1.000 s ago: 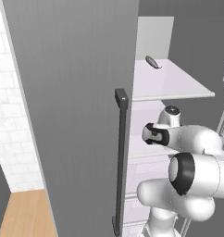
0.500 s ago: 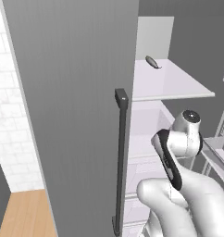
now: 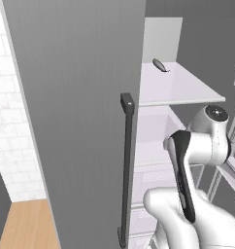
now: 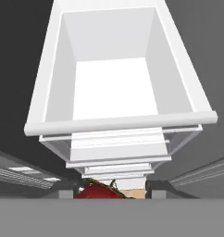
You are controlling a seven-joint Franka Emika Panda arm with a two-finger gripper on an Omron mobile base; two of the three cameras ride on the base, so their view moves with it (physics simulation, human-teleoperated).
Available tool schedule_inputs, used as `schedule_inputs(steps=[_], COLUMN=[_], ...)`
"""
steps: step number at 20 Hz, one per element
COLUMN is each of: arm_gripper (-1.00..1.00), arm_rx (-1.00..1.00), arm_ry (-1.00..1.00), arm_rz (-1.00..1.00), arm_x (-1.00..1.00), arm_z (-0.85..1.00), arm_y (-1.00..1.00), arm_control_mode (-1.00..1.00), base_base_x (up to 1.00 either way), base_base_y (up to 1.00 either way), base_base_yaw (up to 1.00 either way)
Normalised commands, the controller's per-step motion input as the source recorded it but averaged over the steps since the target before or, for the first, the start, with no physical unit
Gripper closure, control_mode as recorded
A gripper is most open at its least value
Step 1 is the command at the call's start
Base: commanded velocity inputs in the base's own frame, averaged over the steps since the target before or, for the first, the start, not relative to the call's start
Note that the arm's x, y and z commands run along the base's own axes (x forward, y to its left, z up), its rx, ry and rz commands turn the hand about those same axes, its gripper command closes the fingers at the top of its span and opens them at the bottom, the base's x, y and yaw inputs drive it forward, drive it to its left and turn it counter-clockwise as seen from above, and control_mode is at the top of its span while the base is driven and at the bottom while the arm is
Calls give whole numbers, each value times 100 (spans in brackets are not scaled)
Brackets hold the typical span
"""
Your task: Take the strawberry from the fridge and place it on top of the pancake, located on the dining counter.
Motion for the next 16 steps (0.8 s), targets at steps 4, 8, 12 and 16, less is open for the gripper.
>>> schedule_inputs(steps=[4,8,12,16], arm_gripper=[100,100,100,100], arm_rx=[0,0,0,0], arm_ry=[12,-18,-52,-49], arm_rz=[0,0,1,1], arm_x=[-48,-47,-63,-57], arm_z=[100,77,13,26], arm_y=[27,33,15,13], arm_control_mode=[-100,-100,-100,-100], base_base_x=[0,0,0,0], base_base_y=[0,0,0,0], base_base_yaw=[0,0,0,0])
